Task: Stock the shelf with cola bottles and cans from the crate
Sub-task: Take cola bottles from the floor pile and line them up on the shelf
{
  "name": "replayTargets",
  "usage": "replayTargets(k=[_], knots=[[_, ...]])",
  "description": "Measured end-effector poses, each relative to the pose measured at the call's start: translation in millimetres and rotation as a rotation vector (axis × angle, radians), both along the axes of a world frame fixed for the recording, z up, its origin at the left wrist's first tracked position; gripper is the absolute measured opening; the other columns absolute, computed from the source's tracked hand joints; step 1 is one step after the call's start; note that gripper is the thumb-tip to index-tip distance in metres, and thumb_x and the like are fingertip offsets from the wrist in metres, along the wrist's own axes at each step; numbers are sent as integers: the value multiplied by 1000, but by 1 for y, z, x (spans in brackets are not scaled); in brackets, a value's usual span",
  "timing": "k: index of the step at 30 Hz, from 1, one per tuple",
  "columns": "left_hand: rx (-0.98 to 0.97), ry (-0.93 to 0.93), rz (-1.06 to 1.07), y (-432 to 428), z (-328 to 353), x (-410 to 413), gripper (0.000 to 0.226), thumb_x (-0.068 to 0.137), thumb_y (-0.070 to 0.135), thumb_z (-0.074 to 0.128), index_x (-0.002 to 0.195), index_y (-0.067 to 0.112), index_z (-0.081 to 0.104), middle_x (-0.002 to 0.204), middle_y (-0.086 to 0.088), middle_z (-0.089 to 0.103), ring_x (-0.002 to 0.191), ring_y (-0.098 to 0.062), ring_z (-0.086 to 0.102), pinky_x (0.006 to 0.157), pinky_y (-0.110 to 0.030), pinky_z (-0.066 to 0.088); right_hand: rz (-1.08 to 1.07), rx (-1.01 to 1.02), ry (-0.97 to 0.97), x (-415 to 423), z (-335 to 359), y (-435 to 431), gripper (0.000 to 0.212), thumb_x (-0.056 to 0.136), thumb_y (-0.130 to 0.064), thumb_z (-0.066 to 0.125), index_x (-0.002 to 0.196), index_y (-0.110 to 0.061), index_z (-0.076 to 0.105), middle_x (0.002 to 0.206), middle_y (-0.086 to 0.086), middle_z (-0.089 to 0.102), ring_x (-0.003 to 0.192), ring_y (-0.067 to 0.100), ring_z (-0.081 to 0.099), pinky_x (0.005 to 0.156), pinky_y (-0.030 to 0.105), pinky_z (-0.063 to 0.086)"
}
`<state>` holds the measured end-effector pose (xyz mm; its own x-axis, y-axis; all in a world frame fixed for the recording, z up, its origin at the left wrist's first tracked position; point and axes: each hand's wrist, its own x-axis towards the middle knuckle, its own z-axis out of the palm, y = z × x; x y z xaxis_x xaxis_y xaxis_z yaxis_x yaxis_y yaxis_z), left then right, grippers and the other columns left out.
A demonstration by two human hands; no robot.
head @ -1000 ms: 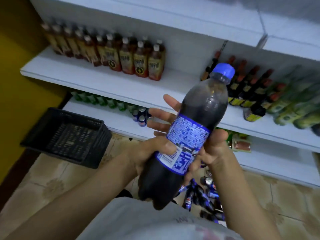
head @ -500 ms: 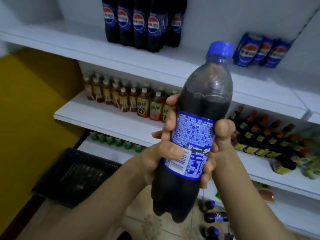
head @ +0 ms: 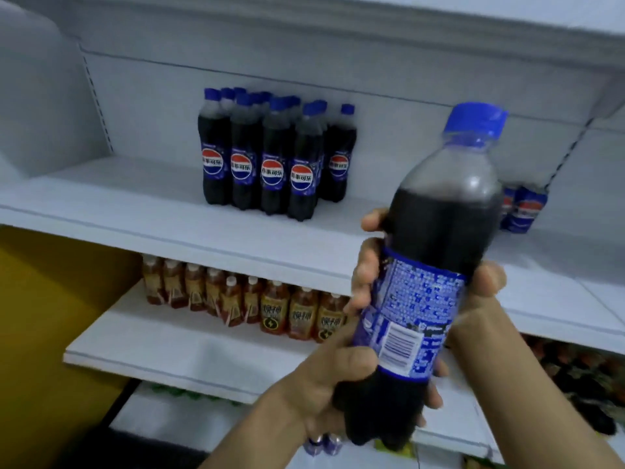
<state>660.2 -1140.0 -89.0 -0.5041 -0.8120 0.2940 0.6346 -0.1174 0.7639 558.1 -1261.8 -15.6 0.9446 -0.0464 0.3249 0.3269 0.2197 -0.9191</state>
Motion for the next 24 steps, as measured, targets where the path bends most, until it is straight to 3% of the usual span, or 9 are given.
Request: replayTargets(k=[3, 4, 7, 9, 12, 16, 20, 24], knots=[[16, -61, 433, -32, 19, 11, 57, 56, 36, 89, 106, 15, 71, 98, -11, 71, 85, -23, 68, 74, -33, 56, -194, 4, 34, -5, 12, -38, 69, 73, -43, 79, 131, -12, 57, 124, 13, 63, 113, 28, 60, 96, 45, 47], [15, -131, 627, -45, 26, 15, 57, 50, 35, 90, 102, 19, 72, 97, -8, 72, 85, -20, 68, 73, -29, 55, -347, -33, 69, -7, 11, -50, 69, 70, -49, 79, 128, -16, 60, 123, 10, 64, 112, 26, 61, 96, 43, 47], [-130, -496, 1184, -90, 44, 22, 55, 58, 33, 84, 109, 24, 64, 98, 9, 72, 87, -8, 68, 71, -17, 52, -602, -54, 104, -3, 13, -87, 87, 58, -62, 81, 130, -20, 55, 116, 6, 68, 103, 22, 64, 85, 36, 55], [-170, -623, 1378, -119, 48, 27, 56, 65, 26, 86, 113, 33, 58, 99, 20, 69, 89, -1, 66, 71, -14, 52, -716, -38, 118, 6, 19, -102, 94, 56, -62, 80, 134, -22, 49, 115, 4, 68, 101, 19, 66, 78, 32, 55], [-196, -779, 1533, -163, 45, 32, 58, 67, 29, 84, 111, 48, 52, 102, 29, 64, 93, 5, 62, 75, -15, 53, -812, -228, 219, 21, 29, -125, 71, 67, -39, 76, 131, -27, 47, 112, -4, 69, 96, 11, 69, 69, 26, 57], [-179, -1033, 1726, -209, 30, 40, 71, 64, 42, 79, 129, 39, 48, 120, 19, 60, 105, -2, 59, 82, -26, 53, -872, -383, 267, 39, 26, -162, 68, 67, -16, 83, 125, -24, 48, 104, -2, 70, 88, 9, 70, 63, 25, 58], [-223, -1248, 1615, -245, 16, 53, 83, 72, 56, 69, 142, 29, 33, 133, 8, 52, 119, -13, 52, 89, -36, 51, -922, -395, 253, 58, 13, -208, 78, 64, -2, 85, 130, -17, 47, 113, 4, 67, 97, 14, 69, 80, 37, 60], [-596, -1694, 1740, -261, 6, 104, 82, 81, 61, 54, 144, 14, 32, 138, -9, 50, 127, -25, 46, 102, -45, 43, -1013, -498, 339, 85, -7, -255, 93, 56, -6, 90, 134, -15, 39, 121, 3, 62, 106, 19, 64, 91, 46, 54]])
